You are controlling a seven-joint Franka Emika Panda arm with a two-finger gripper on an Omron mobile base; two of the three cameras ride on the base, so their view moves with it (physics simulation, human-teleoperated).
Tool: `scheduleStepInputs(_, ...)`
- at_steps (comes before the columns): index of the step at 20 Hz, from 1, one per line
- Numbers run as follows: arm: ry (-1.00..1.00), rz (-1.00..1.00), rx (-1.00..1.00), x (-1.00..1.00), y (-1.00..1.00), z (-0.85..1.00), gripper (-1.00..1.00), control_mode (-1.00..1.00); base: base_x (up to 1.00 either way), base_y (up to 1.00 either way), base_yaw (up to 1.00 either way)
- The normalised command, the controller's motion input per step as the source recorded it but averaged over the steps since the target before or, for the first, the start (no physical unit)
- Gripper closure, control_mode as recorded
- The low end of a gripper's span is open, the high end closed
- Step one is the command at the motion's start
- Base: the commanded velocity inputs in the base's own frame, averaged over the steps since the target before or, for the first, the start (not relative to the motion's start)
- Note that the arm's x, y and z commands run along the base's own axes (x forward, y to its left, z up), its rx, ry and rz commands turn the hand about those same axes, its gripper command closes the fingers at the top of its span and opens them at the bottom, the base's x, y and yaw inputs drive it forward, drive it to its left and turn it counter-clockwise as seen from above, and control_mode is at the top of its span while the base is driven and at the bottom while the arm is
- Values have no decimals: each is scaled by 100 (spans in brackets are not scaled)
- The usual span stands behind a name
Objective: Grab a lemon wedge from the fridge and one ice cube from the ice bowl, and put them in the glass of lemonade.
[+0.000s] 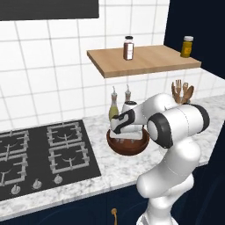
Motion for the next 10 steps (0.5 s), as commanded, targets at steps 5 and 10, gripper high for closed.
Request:
scheduleStepInputs(5,0,-2,0,0,-1,-2,-100,-100,0,0,0)
scheduleStepInputs(10,0,-7,0,0,0,0,-100,-100,0,0,0)
